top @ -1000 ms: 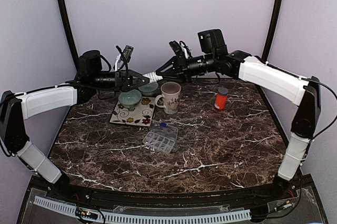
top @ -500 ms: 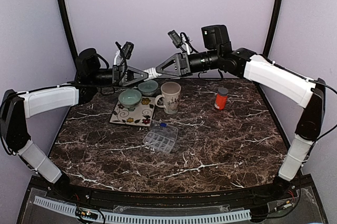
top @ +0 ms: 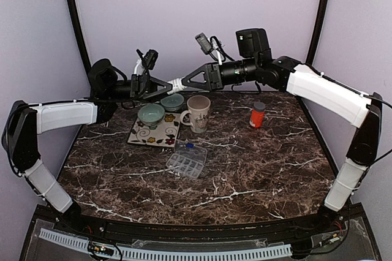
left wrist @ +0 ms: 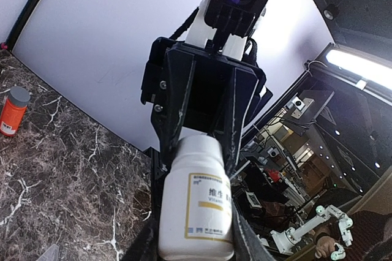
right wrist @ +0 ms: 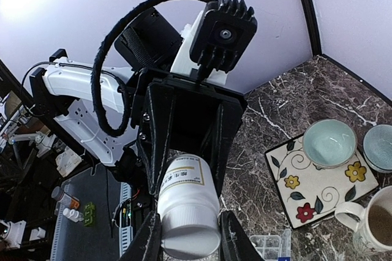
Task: Sort the pills into containers
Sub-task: Unscrew the lid of the pill bottle.
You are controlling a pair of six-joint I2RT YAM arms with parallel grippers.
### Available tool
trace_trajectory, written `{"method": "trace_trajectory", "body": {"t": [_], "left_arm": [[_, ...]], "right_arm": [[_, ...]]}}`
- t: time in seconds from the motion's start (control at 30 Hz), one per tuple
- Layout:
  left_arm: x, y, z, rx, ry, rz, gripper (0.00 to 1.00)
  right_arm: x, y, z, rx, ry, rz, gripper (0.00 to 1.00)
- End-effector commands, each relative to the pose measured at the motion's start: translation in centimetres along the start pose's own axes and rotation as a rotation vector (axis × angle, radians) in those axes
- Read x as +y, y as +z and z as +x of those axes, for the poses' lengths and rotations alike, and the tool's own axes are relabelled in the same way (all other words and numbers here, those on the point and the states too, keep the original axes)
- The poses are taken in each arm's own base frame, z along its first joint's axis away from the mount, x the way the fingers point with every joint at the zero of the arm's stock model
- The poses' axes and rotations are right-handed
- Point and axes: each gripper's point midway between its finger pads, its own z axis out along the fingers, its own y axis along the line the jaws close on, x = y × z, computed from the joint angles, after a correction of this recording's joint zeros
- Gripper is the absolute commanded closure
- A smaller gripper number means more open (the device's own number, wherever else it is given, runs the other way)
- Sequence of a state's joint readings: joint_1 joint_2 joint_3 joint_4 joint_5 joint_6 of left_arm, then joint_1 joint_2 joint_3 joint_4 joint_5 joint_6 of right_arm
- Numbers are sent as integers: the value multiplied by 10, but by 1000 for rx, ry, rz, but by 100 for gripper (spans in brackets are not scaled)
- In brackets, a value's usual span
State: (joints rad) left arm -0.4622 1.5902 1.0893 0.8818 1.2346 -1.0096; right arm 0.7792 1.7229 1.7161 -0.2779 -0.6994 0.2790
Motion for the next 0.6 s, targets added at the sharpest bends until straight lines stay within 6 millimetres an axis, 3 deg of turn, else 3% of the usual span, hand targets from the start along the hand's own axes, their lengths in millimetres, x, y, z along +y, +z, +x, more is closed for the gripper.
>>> {"method": "trace_trajectory", "body": {"t": [0.0,0.57], "left_arm": [[-24,1,0,22,86,68,100],[-27,0,5,32,87,80,100]], "right_arm": [[-3,1,8,18,-33,60,100],[-10,-7,5,-12,-63,130,96]]}}
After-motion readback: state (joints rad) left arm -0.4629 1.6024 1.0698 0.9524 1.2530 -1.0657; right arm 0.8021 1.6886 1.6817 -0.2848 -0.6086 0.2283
